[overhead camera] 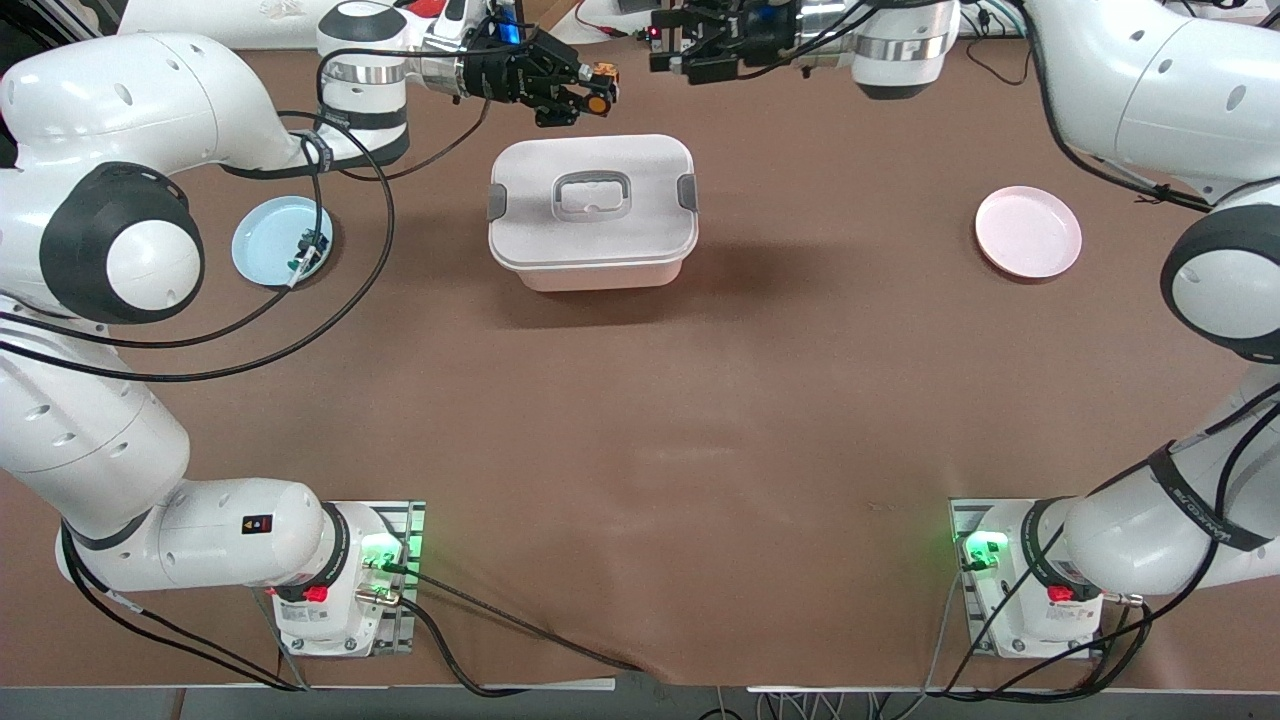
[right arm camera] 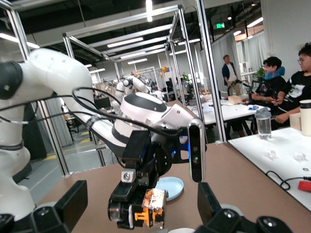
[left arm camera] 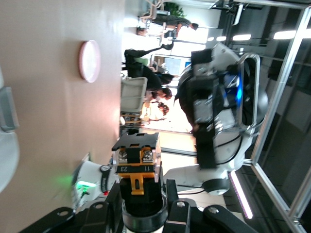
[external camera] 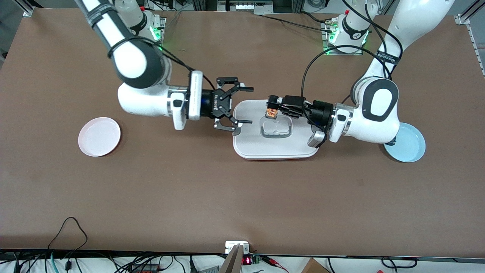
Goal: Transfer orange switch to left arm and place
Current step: 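Open the right gripper and withdraw it while the left gripper holds the switch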
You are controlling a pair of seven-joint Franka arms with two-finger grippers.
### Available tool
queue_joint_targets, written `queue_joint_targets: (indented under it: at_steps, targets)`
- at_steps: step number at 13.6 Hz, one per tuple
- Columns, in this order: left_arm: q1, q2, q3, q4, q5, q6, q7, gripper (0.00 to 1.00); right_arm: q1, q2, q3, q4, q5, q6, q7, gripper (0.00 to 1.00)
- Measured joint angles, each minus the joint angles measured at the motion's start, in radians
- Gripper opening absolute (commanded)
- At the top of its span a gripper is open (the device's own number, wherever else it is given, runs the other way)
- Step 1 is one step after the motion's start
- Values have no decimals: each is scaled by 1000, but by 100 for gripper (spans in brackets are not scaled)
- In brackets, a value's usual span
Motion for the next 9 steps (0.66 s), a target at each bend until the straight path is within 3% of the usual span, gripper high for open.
queue_joint_targets:
  at_steps: [4, 9]
  targets:
    - [19, 2, 8, 14, 305, 0, 11, 20, -125, 0, -5, 0, -65, -203, 2, 100]
    - [67, -1, 9, 125, 811, -114, 14, 19, -280, -14, -8, 0, -278, -476, 74, 100]
